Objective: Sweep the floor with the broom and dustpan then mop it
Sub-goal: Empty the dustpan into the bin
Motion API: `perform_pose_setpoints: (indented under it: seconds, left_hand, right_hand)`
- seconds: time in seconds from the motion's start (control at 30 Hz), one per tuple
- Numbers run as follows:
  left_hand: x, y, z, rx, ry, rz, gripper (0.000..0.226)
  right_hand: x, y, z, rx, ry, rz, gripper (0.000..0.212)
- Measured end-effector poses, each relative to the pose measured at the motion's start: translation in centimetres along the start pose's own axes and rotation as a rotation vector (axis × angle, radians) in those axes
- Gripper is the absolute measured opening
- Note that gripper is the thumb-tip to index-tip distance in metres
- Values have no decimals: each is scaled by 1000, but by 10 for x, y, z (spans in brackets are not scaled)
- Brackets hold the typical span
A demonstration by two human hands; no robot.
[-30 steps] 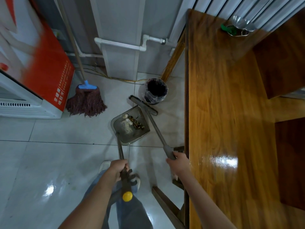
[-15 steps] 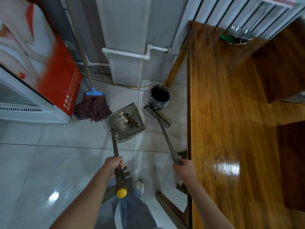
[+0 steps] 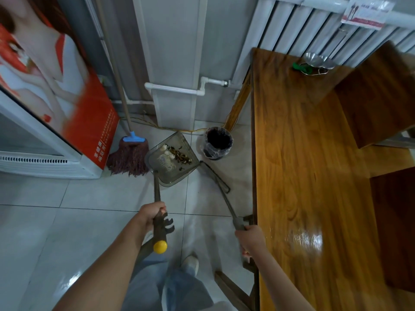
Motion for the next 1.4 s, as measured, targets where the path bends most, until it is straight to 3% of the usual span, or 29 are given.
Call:
perform_pose_setpoints:
  seconds: [0.23,0.5,0.8,0.93,1.4]
  left_hand:
    - [1,-15,-27,78,-31,55,35]
    - [1,-39,-64,-44,-79,99,36]
    - [-2,-61,-109,-152,-117,121,33]
    - [-5,-71,-122,-181,-138,114,30]
    - [-12,-105,-127,-230,-177,47,26]
  right_hand:
    - [2,14,10,-1,-32,18,20]
    - [5,18,21,30,-59,27,14]
    - [4,28,51,2,-107,28,26]
    - [0,30,59,-36,-116,16,32]
    - [-11,30,72,-27,-125,71,20]
Point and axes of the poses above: each hand's wrist, its own x-axis away from the middle knuckle, its own y-axis out of the back of the hand, z = x × y, the point moved 1 cm from there along -x, towards the middle knuckle
